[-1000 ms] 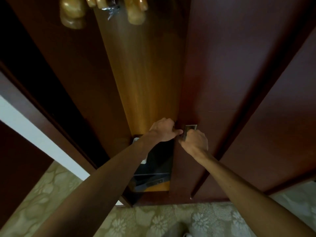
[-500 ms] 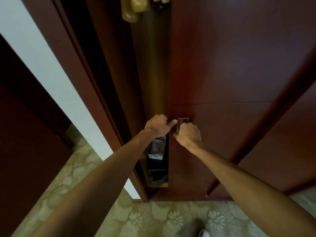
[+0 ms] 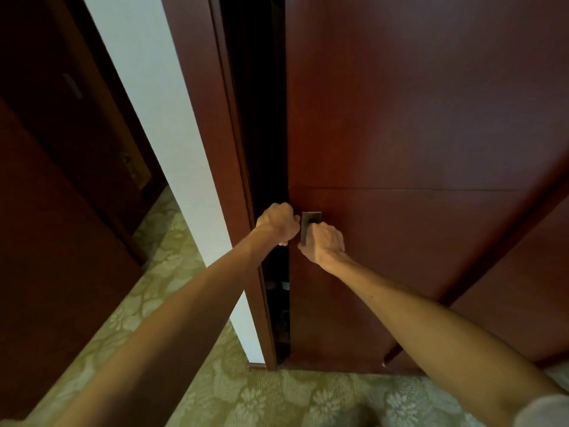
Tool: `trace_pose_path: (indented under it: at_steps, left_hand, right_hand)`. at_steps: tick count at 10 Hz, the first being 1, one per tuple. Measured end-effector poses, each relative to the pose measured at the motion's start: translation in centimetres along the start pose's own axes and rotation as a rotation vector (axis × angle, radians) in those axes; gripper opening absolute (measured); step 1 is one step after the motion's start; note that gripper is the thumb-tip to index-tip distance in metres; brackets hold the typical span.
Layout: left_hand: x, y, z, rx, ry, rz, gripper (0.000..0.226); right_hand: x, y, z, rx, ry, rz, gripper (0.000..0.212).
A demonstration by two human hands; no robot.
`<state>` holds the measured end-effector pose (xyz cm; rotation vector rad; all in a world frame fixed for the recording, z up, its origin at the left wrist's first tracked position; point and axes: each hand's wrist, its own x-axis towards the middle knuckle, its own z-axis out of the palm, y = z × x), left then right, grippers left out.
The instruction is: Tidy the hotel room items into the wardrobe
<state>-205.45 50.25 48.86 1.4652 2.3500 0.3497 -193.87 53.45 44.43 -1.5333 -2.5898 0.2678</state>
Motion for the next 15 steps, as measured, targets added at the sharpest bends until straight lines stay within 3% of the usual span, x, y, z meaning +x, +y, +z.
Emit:
trace_pose_path:
  at_steps: [3,6,9,11,13,14,15]
  left_hand:
    - [-1.5,0.6,-2.1,0.246,0.135,0.079,0.031]
    - [-1.7,0.4,-2.0,0.259,0.154,0.098,0.032]
    - [-2.1,0.7,-2.0,0.225,0.175,0.071,0.030]
    - [-2.7,1.1,-1.9,0.197,0.211,0.037,0.028]
    - [-2.8,2.4,-1.4,0.194,0.223,-0.064,0.031]
    - [-2.6,4.2,-1.4,0.194,0.214,-0.055,0.032]
    - [-2.8,6.4,-2.7,0.043,0.238,0.006,0.027]
  right_hand:
    - [0.2,-3.2,1.1,0.044,-0.039,-0.085,0.019]
    - [0.5,-5.0,1.6,0.119,-0.020,-0.069,0.039]
    - [1.0,-4.7,0.6,0.076,-0.063,-0.039,0.032]
    - [0.3,-0.9,-0.2,0.079,-0.086,-0.063,0.029]
    - [-1.5,8.9,-2.8,0.134,-0.070,0.011,0.022]
    - [-2.1,13.1,-4.8,0.155,-0.070,0.007,0.019]
    - [-2.3,16.4,-8.6,0.279,-0.030,0.020,0.012]
